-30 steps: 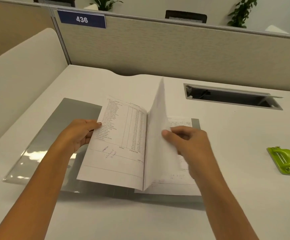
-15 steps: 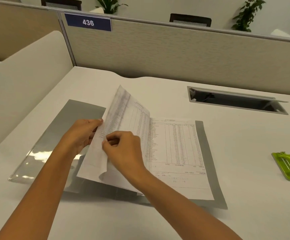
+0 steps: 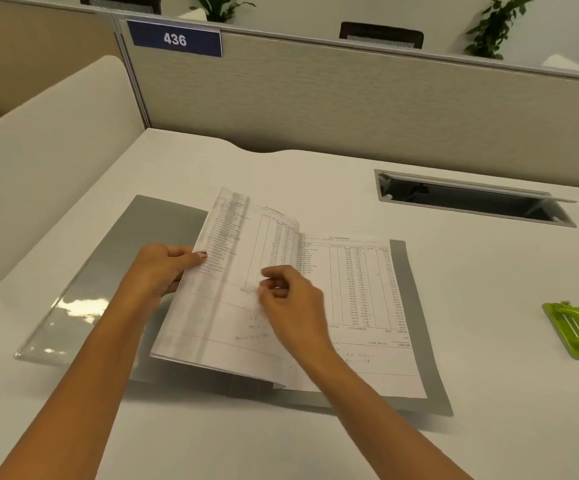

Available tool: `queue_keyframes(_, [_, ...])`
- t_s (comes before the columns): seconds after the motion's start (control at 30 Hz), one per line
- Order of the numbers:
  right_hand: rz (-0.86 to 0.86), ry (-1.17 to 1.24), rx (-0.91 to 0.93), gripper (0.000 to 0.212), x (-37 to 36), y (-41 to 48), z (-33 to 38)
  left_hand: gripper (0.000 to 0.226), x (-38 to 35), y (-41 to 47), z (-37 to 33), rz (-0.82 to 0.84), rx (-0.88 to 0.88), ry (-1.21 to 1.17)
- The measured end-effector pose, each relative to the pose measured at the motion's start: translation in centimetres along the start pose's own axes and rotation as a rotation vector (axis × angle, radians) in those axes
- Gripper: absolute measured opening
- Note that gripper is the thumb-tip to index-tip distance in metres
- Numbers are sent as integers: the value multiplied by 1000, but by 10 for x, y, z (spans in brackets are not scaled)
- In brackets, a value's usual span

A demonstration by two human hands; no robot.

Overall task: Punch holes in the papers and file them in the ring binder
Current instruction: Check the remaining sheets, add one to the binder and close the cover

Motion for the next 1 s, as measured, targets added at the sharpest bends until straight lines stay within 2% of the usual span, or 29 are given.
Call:
queue_keyframes(0.17, [-180,-45,-138,33,66,-3,-52,9,7,0,7,19,37,-53])
queue_keyframes(0.3, [-382,-351,-327,43,119,-14,-99,11,9,2,10,31,60,-83])
queue_keyframes(0.37, [-378,-493,-482,53,134,-19,-117,11,7,4,10,42,73,-102])
queue_keyframes(0.47, [-301,-540,-598,64,138,-24,-130,14,5,6,10,48,91,-120])
queue_keyframes(0.57, [-250,-632,-603,62,134,-26,-132,17,6,7,11,43,100,-111])
queue_keyframes(0.77, [-257,-690,-698,71,127,-25,-127,21,7,8,11,56,100,-103])
queue_keyframes(0.9, [-287,-785,-754,67,122,-25,-124,18,7,7,11,57,106,-109])
queue_keyframes(1.0, [-274,-840,-718,62,122,-21,-123,16,6,6,11,57,107,-117])
Point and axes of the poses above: each hand's wrist, its own y-axis towards the middle knuckle, its own x-axis out of the back of the hand, z = x × y, the point moved 6 cm from there along y, towards the middle knuckle, and after that the axes turned 4 degrees about -x, right-handed, at the moved point
